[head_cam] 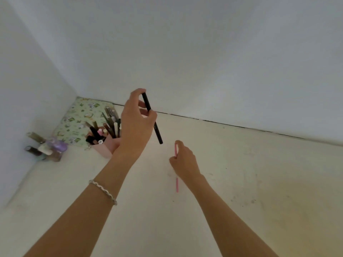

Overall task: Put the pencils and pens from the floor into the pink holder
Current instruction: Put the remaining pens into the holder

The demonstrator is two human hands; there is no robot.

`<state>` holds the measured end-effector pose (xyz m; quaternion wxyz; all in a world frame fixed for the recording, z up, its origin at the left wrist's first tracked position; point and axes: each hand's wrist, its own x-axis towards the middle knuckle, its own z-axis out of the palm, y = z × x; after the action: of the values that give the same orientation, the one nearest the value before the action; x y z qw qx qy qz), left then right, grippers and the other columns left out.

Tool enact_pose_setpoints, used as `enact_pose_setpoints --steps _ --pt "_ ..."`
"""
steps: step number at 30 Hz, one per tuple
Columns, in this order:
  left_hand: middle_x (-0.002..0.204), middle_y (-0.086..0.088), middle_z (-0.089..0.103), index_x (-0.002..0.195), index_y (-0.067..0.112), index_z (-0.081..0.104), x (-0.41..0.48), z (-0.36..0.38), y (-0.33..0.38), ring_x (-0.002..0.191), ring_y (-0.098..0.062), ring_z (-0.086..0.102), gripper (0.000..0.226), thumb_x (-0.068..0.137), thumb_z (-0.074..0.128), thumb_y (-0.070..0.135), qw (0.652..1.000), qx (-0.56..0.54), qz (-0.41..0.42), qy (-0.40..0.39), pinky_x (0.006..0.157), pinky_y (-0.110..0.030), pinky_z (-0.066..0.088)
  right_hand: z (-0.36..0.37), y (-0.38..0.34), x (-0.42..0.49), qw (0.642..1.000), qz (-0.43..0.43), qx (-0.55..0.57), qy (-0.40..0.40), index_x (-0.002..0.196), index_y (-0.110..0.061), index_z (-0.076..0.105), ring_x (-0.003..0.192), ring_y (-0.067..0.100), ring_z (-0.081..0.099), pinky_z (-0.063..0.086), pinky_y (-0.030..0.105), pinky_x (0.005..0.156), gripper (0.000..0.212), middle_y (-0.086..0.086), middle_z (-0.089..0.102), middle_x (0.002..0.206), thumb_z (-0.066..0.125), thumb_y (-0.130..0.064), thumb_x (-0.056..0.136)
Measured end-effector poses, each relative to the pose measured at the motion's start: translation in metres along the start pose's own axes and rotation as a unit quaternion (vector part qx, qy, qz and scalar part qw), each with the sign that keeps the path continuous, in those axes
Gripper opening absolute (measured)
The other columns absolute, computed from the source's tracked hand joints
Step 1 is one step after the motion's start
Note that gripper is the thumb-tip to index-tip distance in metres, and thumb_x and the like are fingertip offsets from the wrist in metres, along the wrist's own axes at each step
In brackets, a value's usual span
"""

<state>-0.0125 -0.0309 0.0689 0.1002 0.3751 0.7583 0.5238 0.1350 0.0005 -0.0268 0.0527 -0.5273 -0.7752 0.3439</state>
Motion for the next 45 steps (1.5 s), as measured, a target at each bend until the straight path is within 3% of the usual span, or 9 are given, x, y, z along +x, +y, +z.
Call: enact_pose_setpoints --steps 5,15,21,25,31,36,39,42,45 --pt "0.099 0.000 0.056 0.121 0.032 0.046 0.025 -0.066 -0.016 0.077 0.001 0.059 0.049 0.082 0.061 0.006 0.991 0.052 0.060 0.108 0.064 -0.015 0.053 -0.023 -0.056 0.017 0.962 -0.046 0.234 0.129 0.136 -0.026 0.038 0.065 0.012 0.058 0.045 0.020 0.057 0.061 -0.005 0.055 0.086 0.058 -0.006 0.083" --pt "0.098 -0.004 0.058 0.119 0.021 0.052 0.030 -0.076 -0.072 0.082 -0.019 0.059 0.039 0.085 0.064 0.005 0.977 0.205 0.054 0.023 0.071 -0.025 0.043 -0.013 -0.119 0.014 0.877 -0.188 0.380 0.228 0.130 -0.036 0.038 0.076 0.011 0.065 0.052 0.018 0.066 0.052 -0.011 0.059 0.090 0.058 -0.008 0.091" --pt "0.122 -0.005 0.066 0.092 0.015 0.079 0.032 -0.086 -0.083 0.122 -0.030 0.049 0.017 0.087 0.069 0.027 0.918 0.382 0.106 -0.017 0.100 -0.043 0.033 0.010 -0.132 0.010 0.870 -0.252 0.349 0.242 0.127 -0.040 0.036 0.084 0.011 0.067 0.051 0.014 0.073 0.053 -0.015 0.058 0.102 0.059 -0.008 0.091" --pt "0.119 -0.005 0.066 0.116 0.016 0.069 0.033 -0.104 -0.075 0.116 -0.029 0.054 0.030 0.094 0.051 0.026 0.932 0.312 0.149 0.106 0.093 -0.043 0.040 0.024 -0.133 0.011 0.883 -0.295 0.270 0.246 0.126 -0.040 0.035 0.088 0.003 0.062 0.047 0.013 0.082 0.052 -0.014 0.057 0.098 0.059 -0.008 0.092" --pt "0.128 -0.008 0.059 0.132 0.016 0.058 0.029 -0.116 -0.070 0.119 -0.027 0.050 0.037 0.096 0.052 0.024 0.968 0.244 0.049 0.042 0.100 -0.041 0.036 0.051 -0.124 0.022 0.877 -0.380 0.006 0.293 0.117 -0.009 0.066 0.105 0.026 0.060 0.044 0.043 0.093 0.029 0.011 0.066 0.111 0.063 -0.007 0.089" --pt "0.136 -0.010 0.047 0.151 0.020 0.022 0.026 -0.116 -0.078 0.121 -0.029 0.050 0.099 0.073 0.079 0.046 0.960 0.214 -0.155 -0.090 0.096 -0.041 0.045 0.064 -0.108 0.019 0.931 -0.299 -0.003 0.210 0.154 -0.013 0.020 0.147 0.027 0.019 0.015 0.046 0.118 0.089 0.015 0.015 0.160 0.065 -0.038 0.082" --pt "0.082 0.004 0.055 0.124 0.007 0.048 0.018 -0.107 -0.088 0.083 -0.021 0.061 0.073 0.068 0.079 0.043 0.919 0.276 -0.245 -0.143 0.054 -0.025 0.040 0.086 -0.095 0.014 0.991 -0.135 0.017 0.007 0.153 -0.015 -0.013 0.150 0.018 -0.005 -0.004 0.049 0.119 0.126 0.000 -0.004 0.163 0.059 -0.075 0.069" --pt "0.070 0.000 0.060 0.084 0.010 0.062 0.021 -0.102 -0.094 0.072 -0.022 0.064 0.033 0.070 0.074 0.037 0.928 0.271 -0.224 -0.121 0.047 -0.024 0.036 0.111 -0.085 0.017 0.991 -0.080 -0.020 -0.103 0.154 -0.012 -0.001 0.151 0.020 -0.002 -0.007 0.051 0.118 0.112 0.002 0.011 0.163 0.062 -0.065 0.079" --pt "0.080 -0.002 0.070 0.083 0.013 0.067 0.035 -0.098 -0.097 0.077 -0.022 0.066 0.021 0.074 0.071 0.031 0.950 0.215 -0.198 -0.107 0.063 -0.029 0.050 0.120 -0.085 0.029 0.992 -0.111 -0.051 -0.035 0.148 -0.014 0.028 0.149 0.019 0.013 -0.002 0.047 0.120 0.079 0.000 0.037 0.152 0.057 -0.056 0.088"
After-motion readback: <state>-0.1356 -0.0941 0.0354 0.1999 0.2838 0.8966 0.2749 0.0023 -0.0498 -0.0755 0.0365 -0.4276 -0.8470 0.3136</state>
